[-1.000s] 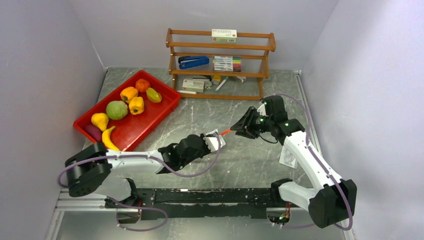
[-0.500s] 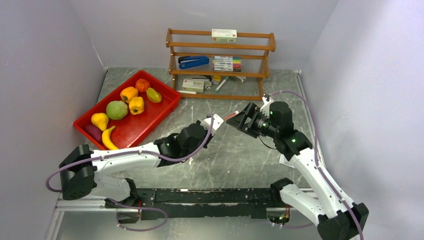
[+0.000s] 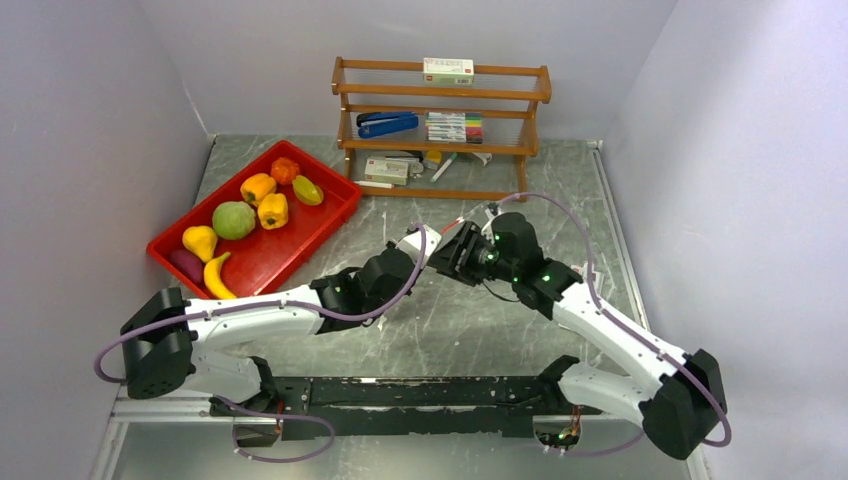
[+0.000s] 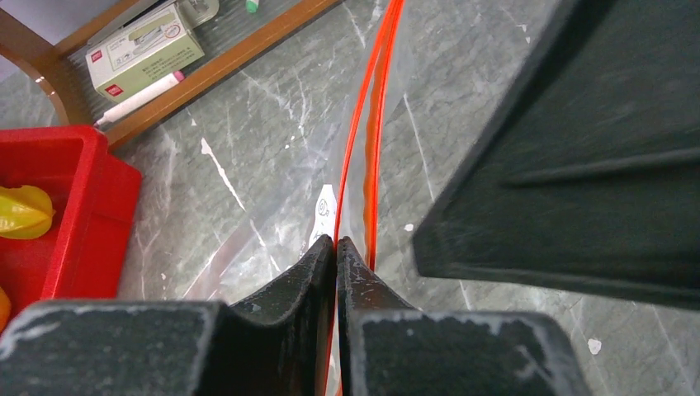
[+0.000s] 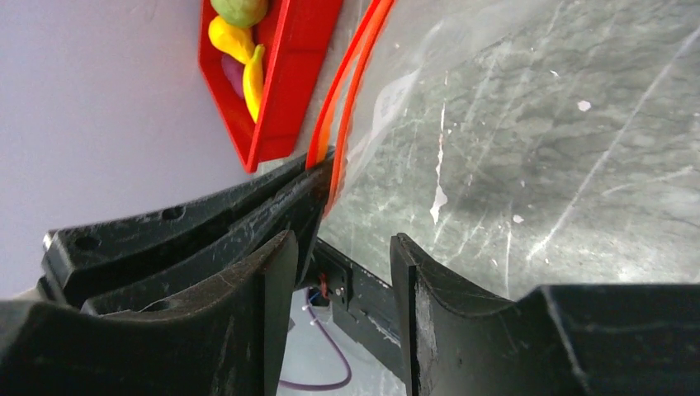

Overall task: Place the food in the zip-top bag and seal the zipper
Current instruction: Open the zipper of the food storage bag.

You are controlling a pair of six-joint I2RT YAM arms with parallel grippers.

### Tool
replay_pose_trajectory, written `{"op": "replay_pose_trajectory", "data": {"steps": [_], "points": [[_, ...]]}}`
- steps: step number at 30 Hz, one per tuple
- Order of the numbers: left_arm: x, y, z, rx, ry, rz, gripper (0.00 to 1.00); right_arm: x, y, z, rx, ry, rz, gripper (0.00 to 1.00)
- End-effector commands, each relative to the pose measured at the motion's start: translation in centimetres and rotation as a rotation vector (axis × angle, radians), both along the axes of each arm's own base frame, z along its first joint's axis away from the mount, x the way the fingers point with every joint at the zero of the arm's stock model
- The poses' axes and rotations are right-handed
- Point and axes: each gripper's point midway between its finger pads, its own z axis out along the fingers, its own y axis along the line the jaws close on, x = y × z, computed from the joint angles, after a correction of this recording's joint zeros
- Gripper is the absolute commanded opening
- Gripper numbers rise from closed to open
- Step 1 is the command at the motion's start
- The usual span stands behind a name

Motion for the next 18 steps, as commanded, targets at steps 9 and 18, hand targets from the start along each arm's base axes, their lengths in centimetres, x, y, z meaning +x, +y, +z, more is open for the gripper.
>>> {"op": "replay_pose_trajectory", "data": {"steps": [9, 18], "points": [[0.4, 0.5, 0.5, -0.004, -0.016, 0.044, 0.07, 2.9, 2.3, 0.1, 0.029, -0.019, -0.064, 0.45], [0.4, 0.8, 0.3, -0.001, -0.017, 0.054, 0.07, 3.7, 2.3, -1.5, -0.032, 0.022, -0.089, 0.42]]}}
